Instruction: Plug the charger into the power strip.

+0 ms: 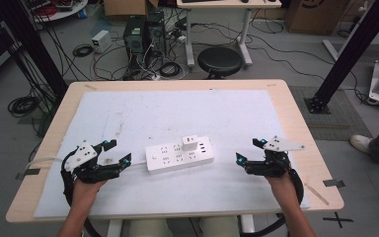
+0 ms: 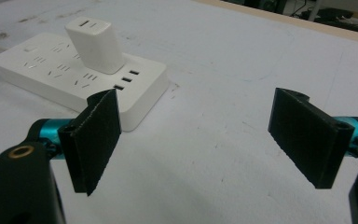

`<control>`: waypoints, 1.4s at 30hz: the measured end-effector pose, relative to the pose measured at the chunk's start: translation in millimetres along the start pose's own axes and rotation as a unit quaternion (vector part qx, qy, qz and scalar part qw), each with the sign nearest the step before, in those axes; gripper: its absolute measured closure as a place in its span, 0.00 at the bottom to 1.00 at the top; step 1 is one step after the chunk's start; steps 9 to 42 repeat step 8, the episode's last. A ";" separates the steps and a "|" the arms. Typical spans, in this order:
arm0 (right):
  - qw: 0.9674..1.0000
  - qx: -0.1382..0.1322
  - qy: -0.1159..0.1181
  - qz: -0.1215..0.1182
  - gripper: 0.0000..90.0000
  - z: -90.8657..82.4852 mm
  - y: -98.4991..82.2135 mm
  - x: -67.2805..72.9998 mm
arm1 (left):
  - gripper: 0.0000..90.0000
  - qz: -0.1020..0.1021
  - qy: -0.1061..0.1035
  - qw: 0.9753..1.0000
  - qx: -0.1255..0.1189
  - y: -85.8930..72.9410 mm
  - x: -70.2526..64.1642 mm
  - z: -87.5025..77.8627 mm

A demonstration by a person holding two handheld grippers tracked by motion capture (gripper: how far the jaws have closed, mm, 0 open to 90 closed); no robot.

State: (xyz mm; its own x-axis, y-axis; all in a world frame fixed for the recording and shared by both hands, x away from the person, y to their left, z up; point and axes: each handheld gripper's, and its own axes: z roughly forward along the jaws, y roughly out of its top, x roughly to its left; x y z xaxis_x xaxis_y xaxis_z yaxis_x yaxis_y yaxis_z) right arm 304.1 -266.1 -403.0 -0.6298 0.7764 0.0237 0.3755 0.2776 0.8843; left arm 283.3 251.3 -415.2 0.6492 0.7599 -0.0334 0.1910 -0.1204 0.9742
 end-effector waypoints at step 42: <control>1.000 -0.001 -0.002 0.004 0.19 -4.4 -4.8 -0.5 | 0.26 -0.002 0.006 1.000 -0.001 -1.5 -0.6 -0.3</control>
